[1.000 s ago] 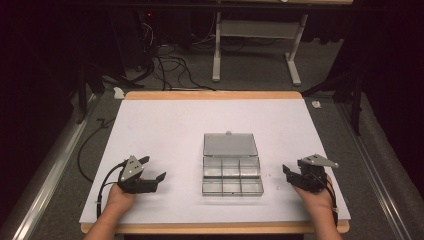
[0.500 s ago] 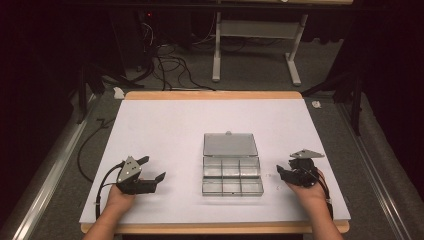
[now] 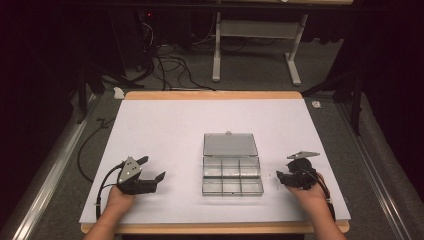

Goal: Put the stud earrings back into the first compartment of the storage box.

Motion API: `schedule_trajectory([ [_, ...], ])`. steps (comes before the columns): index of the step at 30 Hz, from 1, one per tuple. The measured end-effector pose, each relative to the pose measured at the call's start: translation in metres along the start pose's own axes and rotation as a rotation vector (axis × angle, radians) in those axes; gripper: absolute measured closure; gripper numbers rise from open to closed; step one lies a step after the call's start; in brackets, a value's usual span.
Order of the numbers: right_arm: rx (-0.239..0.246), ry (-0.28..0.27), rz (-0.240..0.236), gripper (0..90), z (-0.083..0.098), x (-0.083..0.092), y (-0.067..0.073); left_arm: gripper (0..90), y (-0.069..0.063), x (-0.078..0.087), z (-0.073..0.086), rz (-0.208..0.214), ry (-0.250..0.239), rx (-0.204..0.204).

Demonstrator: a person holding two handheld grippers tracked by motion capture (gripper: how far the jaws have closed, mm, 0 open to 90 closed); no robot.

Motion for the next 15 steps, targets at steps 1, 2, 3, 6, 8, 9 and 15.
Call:
schedule_trajectory([
  [1, 0.000, 0.000, 0.000, 48.6, 0.000, 0.000, 0.000, 15.1, 0.000, 0.000, 0.000, 0.000, 0.000, 0.000],
  [2, 0.000, 0.006, -0.005, 48.6, 0.001, 0.000, 0.001, 15.1, 0.000, 0.000, 0.000, -0.001, -0.001, -0.003],
  [3, 0.006, 0.016, 0.001, 48.9, 0.002, 0.002, 0.003, 15.1, -0.001, 0.001, 0.000, -0.007, -0.001, -0.001],
  [6, 0.010, 0.032, -0.010, 49.4, 0.003, 0.004, 0.004, 15.1, -0.002, 0.001, 0.001, -0.008, -0.013, -0.011],
  [8, 0.030, 0.052, -0.003, 50.0, 0.003, 0.007, 0.004, 15.0, -0.003, 0.003, 0.002, -0.010, -0.020, -0.024],
  [9, 0.044, 0.074, -0.010, 49.9, 0.001, 0.010, 0.004, 15.0, -0.003, 0.002, 0.001, -0.016, -0.015, -0.021],
  [15, 0.081, 0.144, -0.025, 50.5, -0.006, 0.016, 0.005, 15.1, -0.004, 0.002, 0.002, -0.016, -0.015, -0.032],
])
Point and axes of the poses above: each handheld gripper's, and its own axes: x roughly backward along the jaws, z roughly out of its underside, y roughly to its left, the point moved 1 cm from there along -x, roughly forward along the jaws, and after that the axes turned 9 degrees about y, right-handed, at the moved point
